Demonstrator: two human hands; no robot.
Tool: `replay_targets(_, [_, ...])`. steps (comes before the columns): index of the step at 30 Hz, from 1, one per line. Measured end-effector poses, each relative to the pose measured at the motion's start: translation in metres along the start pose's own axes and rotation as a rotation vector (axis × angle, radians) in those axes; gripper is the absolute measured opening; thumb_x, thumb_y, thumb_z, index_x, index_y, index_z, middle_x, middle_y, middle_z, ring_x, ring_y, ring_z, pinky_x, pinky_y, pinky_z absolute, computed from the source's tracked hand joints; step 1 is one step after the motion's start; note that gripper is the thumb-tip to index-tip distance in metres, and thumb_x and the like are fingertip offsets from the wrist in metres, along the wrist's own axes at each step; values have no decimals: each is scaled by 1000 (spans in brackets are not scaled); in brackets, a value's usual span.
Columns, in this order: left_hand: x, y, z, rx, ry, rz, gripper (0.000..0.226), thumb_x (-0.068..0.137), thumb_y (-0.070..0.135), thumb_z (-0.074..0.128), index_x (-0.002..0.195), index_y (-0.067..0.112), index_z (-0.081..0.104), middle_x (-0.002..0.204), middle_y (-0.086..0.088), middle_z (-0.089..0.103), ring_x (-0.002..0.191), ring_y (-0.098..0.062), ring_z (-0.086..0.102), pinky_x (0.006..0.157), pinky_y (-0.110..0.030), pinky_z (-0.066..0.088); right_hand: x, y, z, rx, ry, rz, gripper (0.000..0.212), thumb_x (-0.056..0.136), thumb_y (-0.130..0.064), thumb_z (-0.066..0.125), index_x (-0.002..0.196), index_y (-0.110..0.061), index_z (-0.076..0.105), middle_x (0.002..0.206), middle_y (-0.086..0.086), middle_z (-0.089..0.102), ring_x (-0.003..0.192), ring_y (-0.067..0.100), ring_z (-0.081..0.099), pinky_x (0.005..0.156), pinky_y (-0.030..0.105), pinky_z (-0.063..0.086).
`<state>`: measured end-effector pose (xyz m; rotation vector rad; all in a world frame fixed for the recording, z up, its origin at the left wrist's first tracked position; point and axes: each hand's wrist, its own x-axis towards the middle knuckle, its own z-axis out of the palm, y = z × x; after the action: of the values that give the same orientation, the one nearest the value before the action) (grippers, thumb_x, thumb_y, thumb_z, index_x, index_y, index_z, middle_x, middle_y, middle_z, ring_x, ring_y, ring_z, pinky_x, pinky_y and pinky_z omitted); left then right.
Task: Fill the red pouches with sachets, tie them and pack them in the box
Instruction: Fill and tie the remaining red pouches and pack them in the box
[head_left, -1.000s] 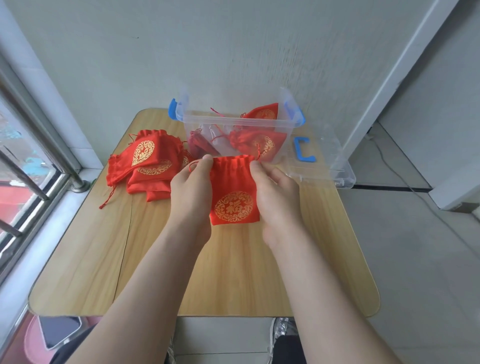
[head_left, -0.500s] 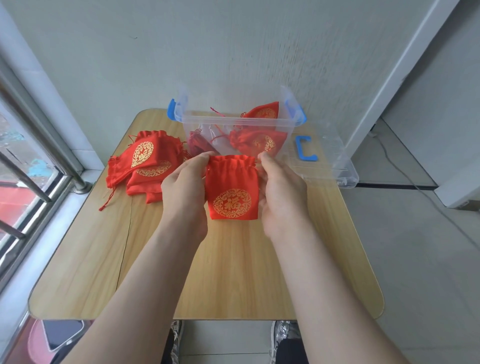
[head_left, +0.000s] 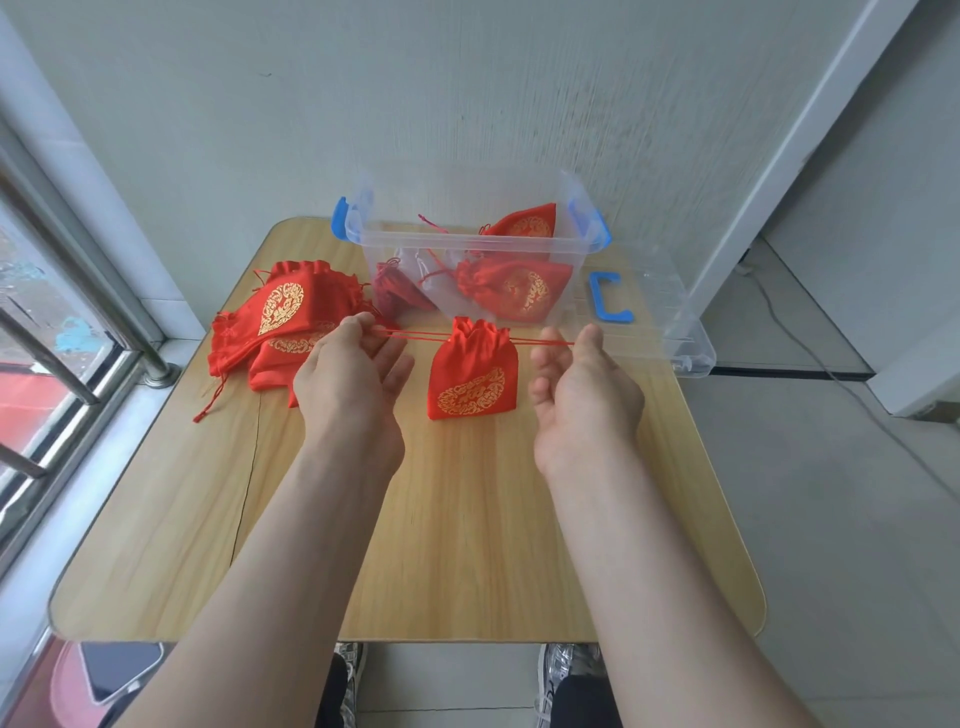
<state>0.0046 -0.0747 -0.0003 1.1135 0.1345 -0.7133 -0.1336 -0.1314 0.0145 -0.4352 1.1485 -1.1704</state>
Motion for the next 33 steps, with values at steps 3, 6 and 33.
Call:
replay_targets(3, [-6,0,3,-131,-68,-92,18,112,15,44,101,12,59,87,-6,79,90,-27,81,82,-41,65,-1,1,-1,-37,60,28,20,112,-29,55,99,-17,64,76,-2,72,53,7,63,48,18,43])
replay_targets(6, [-9,-2,6,-230,-178,-180,25,116,18,35,99,12,52,67,-3,70,62,-20,74,73,-43,66,-2,0,-3,-56,96,104,23,112,-27,54,94,-15,62,81,0,69,64,13,64,59,23,51])
replay_targets(33, [-4,-4,-10,668,-532,85,29,105,-1,43,121,4,67,70,0,66,59,-14,41,61,-31,39,0,13,-2,-543,-380,-84,17,103,-24,68,94,-15,80,85,1,81,79,14,75,74,28,58])
